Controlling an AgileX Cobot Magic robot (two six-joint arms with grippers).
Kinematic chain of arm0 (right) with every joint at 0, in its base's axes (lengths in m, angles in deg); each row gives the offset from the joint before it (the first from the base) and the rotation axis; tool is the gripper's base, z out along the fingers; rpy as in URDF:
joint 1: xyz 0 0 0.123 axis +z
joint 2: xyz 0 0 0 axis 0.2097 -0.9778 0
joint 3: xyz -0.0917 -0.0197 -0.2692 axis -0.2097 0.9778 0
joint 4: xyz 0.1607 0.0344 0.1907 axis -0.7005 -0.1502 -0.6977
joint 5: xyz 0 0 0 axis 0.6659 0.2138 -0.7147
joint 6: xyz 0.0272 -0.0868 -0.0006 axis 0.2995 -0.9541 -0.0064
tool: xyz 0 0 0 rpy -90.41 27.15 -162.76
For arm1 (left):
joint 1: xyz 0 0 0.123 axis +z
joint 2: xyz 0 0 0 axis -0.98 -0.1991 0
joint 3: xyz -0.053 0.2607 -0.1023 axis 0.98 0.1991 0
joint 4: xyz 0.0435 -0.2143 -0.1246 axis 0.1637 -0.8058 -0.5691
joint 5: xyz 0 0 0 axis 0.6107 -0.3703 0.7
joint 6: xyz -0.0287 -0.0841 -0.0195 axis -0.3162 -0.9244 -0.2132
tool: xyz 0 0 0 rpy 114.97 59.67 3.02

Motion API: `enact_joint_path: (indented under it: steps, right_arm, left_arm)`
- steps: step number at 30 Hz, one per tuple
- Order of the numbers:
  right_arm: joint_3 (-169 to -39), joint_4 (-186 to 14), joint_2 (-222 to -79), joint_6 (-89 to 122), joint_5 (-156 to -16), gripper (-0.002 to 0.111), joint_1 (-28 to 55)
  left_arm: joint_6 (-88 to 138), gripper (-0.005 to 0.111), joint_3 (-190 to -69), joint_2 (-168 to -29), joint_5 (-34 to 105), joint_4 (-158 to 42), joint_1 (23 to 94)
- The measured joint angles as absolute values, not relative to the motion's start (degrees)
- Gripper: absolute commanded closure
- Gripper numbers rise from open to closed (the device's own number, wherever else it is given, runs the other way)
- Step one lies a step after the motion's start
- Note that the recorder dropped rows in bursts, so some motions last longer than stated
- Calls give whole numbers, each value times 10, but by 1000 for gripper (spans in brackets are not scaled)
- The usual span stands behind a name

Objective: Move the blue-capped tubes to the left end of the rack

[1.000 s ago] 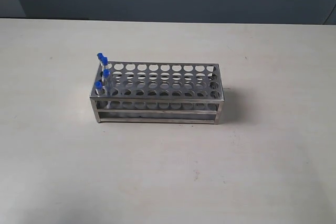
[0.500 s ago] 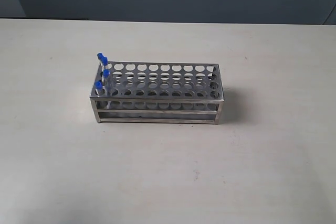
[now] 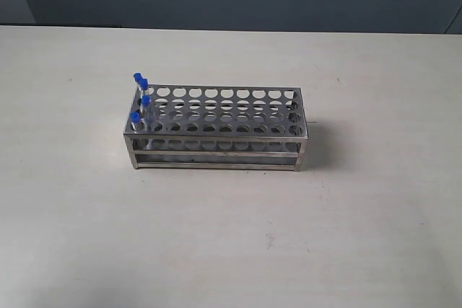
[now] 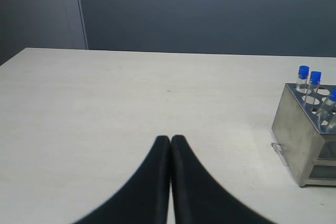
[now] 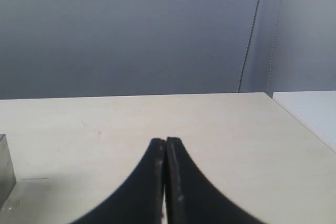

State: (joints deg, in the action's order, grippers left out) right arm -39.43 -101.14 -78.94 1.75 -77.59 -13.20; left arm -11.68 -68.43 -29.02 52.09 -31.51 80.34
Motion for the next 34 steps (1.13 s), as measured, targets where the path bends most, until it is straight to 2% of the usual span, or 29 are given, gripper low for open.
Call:
enact_joint_path:
  steps: [34]
  right_arm:
    - [-394, -1030, -789, 18, -775, 109, -132]
  left_arm:
    - [-117, 106, -684, -290, 521, -315, 803]
